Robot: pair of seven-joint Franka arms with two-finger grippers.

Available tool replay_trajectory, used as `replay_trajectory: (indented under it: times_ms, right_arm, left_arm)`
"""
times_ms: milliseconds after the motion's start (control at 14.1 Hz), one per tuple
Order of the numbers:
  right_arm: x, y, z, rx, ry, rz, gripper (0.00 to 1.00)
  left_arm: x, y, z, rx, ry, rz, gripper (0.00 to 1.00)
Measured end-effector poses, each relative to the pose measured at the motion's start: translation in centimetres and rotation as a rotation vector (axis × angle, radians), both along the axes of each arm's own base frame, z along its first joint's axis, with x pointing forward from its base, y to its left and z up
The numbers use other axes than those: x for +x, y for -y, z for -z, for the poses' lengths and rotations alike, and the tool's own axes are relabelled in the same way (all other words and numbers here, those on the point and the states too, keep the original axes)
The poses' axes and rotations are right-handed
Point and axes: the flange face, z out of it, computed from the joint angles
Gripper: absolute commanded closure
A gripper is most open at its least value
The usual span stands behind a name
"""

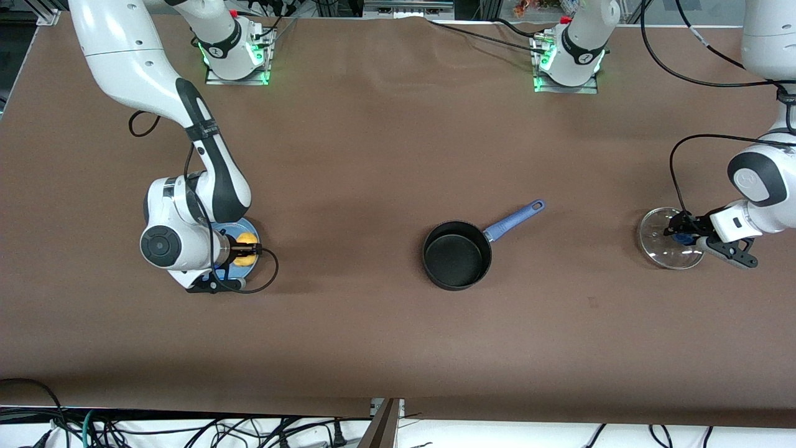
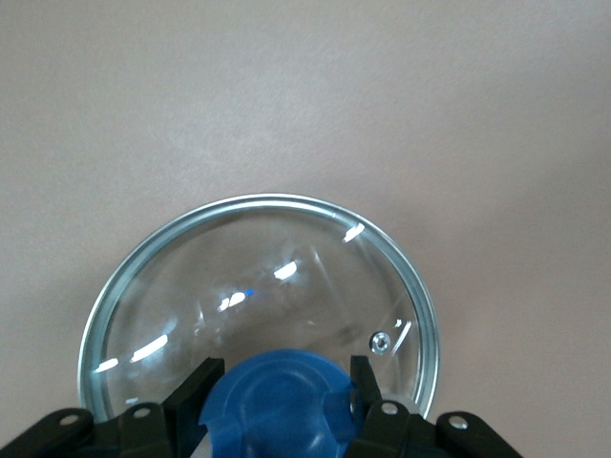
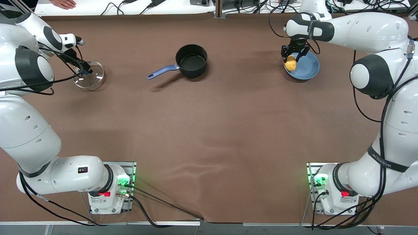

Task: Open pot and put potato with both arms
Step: 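Set the lid down beside the saucepan and lift the potato with the right gripper, then carry the potato over the saucepan and release it with the right gripper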

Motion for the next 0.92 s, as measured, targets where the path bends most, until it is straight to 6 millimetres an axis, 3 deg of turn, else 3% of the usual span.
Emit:
replay_trajectory:
  times_ms: [213, 284, 355, 497, 710, 923]
  right_arm:
    - [0.0, 0.1, 0.0, 0.0, 0.0, 0.002, 0.58]
    - [0.0, 0.2, -0.1, 0.0, -0.001, 0.002, 0.58]
    - [0.0, 0.2, -0.4, 0.0, -0.007, 0.002, 0.58]
    - [0.3, -0.1, -2.4, 0.003, -0.023, -0.001, 0.58]
    - [0.8, -2.1, -7.5, 0.062, -0.051, 0.061, 0.58]
    - [0.0, -7.7, -9.9, 0.101, -0.068, 0.165, 0.58]
  left_arm:
    - [-1.0, -1.7, 2.0, -0.034, 0.014, -0.014, 0.27]
    - [-1.1, -1.8, 2.2, -0.039, 0.015, -0.018, 0.19]
    - [-1.1, -1.7, 2.4, -0.041, 0.011, -0.019, 0.0]
    - [-1.0, -1.6, 2.7, -0.041, 0.009, -0.016, 0.0]
    - [0.3, -0.8, 1.2, -0.059, 0.009, -0.01, 0.0]
    - [2.8, 0.9, -3.1, -0.036, -0.02, 0.001, 0.0]
